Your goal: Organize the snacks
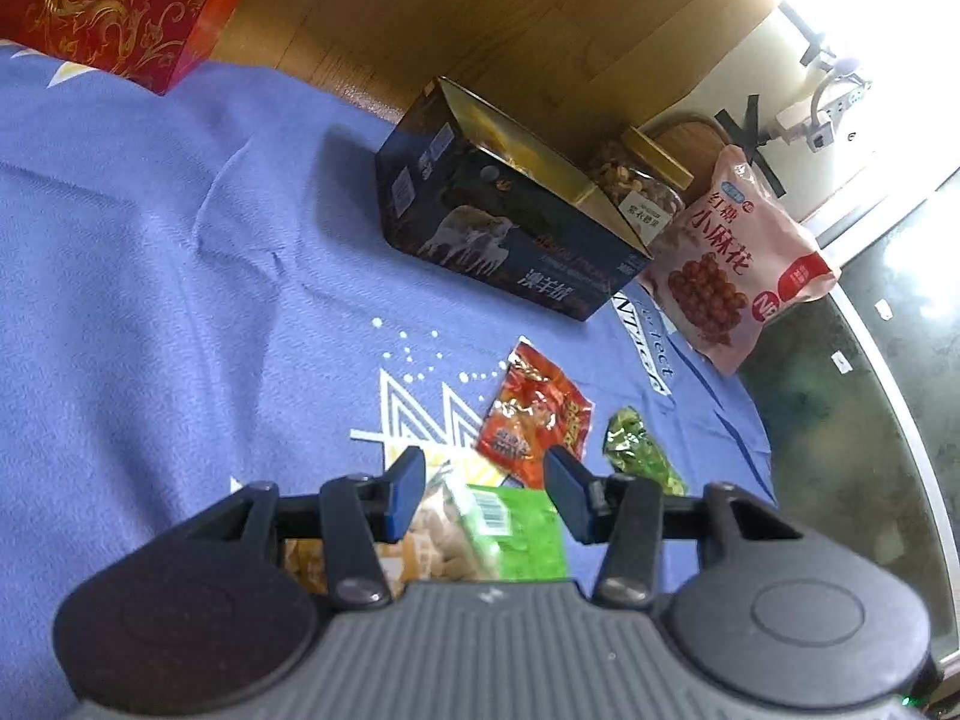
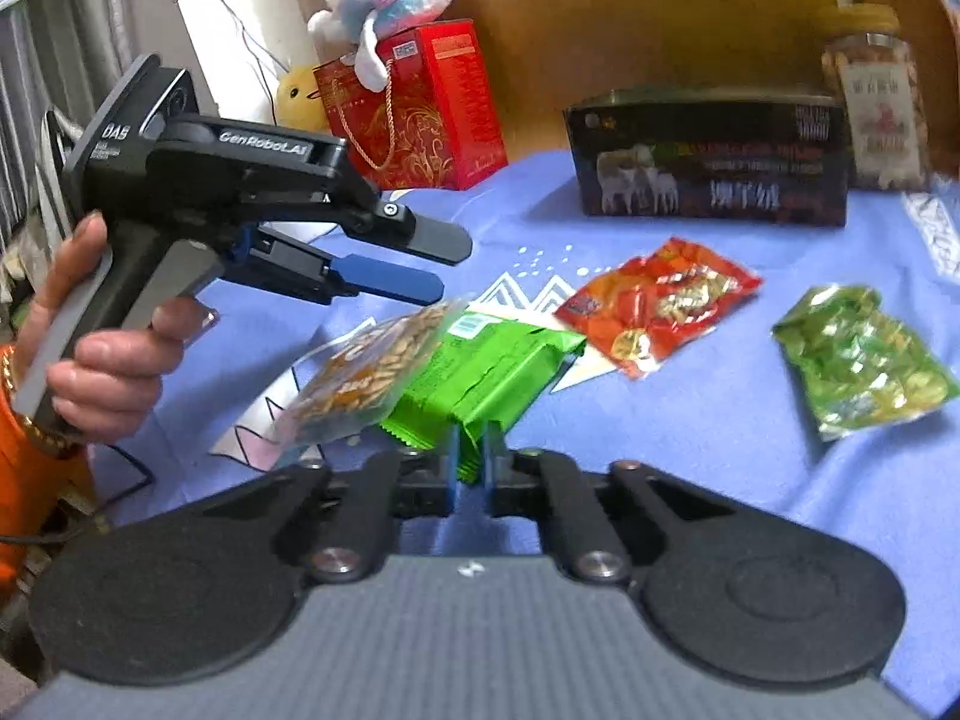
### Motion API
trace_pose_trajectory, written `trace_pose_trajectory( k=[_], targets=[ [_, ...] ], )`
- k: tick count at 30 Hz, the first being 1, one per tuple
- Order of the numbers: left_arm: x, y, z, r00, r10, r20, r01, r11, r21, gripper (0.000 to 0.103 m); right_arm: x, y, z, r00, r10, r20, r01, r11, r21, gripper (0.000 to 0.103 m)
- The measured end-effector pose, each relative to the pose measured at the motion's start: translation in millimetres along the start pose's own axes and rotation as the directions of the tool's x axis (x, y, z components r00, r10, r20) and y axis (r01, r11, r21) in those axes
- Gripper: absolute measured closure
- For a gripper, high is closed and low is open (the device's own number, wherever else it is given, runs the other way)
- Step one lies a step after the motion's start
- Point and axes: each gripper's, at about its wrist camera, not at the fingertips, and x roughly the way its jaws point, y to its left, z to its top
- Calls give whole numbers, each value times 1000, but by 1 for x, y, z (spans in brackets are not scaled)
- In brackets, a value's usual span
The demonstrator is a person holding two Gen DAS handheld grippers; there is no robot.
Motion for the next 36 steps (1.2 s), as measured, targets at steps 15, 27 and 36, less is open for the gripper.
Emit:
trace_pose_trajectory(
  k=[15,27,36],
  targets=[
    [54,-82,-35,980,-89,-181,116,983,143,52,-70,-43,-35,980,-195,47,194,981,14,44],
    [63,-99,-41,984,-64,-165,93,981,173,65,-55,-38,-28,969,-235,75,243,962,-128,68],
    [42,-110,24,997,-73,20,67,976,208,65,-48,-37,24,941,-229,250,276,946,-170,69]
  ],
)
